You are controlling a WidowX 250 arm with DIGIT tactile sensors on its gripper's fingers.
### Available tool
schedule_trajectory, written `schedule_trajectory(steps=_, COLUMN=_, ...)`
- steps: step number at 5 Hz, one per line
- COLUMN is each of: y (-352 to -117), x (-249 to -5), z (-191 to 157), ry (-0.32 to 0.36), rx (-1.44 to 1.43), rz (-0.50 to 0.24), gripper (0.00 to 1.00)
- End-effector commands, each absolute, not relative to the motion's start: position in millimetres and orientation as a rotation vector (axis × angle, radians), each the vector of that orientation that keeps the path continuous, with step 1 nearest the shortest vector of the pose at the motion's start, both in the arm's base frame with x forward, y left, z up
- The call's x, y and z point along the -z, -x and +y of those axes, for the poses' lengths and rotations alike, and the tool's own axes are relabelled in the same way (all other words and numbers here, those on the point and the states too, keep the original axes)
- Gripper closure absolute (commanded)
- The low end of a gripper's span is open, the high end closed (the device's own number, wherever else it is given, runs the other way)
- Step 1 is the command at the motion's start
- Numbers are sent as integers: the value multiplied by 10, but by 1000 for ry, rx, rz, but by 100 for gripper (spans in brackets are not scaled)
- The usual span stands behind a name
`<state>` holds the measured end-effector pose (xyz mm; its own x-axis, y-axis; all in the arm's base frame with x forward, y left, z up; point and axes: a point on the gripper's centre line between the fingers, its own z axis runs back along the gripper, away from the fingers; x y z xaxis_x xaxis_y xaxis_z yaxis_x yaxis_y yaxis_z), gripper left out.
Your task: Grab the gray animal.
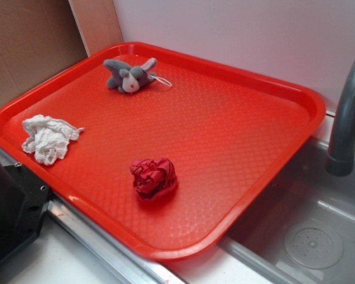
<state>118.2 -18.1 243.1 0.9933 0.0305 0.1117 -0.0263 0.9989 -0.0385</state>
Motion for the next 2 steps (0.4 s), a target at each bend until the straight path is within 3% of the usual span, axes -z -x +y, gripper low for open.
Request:
schedule_trajectory(steps=1, y=-1182, x=-2431, z=-181, ry=37, rx=-28, rz=-112, gripper=0)
schedule_trajectory(steps=2, y=-1682, x=-1931, z=319, ry=-20, rx=116, rz=-117, gripper=0)
